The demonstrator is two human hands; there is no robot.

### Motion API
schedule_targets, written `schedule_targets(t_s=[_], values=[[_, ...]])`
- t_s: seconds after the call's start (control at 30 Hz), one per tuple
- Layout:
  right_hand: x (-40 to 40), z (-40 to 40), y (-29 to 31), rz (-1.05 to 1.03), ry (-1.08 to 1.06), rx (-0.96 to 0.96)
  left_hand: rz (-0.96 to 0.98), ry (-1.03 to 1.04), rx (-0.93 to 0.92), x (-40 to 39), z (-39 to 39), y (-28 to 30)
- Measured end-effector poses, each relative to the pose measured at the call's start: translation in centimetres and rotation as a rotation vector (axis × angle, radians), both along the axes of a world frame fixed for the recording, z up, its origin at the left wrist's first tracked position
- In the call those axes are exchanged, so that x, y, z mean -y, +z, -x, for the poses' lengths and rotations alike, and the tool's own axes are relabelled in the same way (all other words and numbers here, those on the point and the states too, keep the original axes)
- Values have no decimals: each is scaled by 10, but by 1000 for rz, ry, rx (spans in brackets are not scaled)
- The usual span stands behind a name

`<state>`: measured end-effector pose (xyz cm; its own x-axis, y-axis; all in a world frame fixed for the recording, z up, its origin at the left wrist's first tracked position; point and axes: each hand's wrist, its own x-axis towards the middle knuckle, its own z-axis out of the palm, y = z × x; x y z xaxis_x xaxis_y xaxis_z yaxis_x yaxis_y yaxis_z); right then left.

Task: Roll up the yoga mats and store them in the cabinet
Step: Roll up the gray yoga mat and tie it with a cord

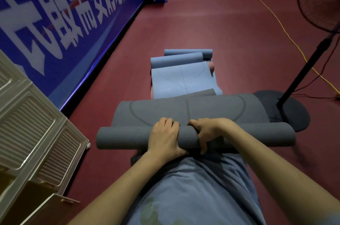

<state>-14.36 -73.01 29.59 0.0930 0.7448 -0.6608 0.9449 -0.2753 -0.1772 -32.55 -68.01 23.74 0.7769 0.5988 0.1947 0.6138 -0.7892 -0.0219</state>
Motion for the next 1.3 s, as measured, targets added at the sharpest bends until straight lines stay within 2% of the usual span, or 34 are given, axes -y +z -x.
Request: schedule_targets(t_s=[0.1, 0.27, 0.43, 0.57, 0.63, 0.73, 0.87, 1.07, 1.17, 1.3], values=[[-8, -4, 0, 70, 21, 23, -64, -19, 67, 4, -1, -7], [-14, -6, 4, 148, -67, -101, -152, -82, 73, -1, 3, -23], [-6, -16, 0, -57, -76, -64, 76, -34, -167, -23, -13, 9], [2, -32, 7, -159, -123, -178, 257, -37, -350, -45, -37, 43], [6, -31, 7, -188, -90, -103, 363, -43, -395, -54, -43, 52], [11, -17, 1, -275, -30, 131, 471, -39, -430, -65, -50, 55], [18, 12, -19, -473, 54, 336, 593, -26, -446, -78, -59, 55], [41, 28, -30, -603, 1, 346, 607, -38, -391, -85, -55, 46], [43, 22, -22, -569, 30, 342, 648, -35, -388, -86, -56, 50], [41, 15, -31, -530, -10, 291, 578, -34, -407, -80, -60, 47]])
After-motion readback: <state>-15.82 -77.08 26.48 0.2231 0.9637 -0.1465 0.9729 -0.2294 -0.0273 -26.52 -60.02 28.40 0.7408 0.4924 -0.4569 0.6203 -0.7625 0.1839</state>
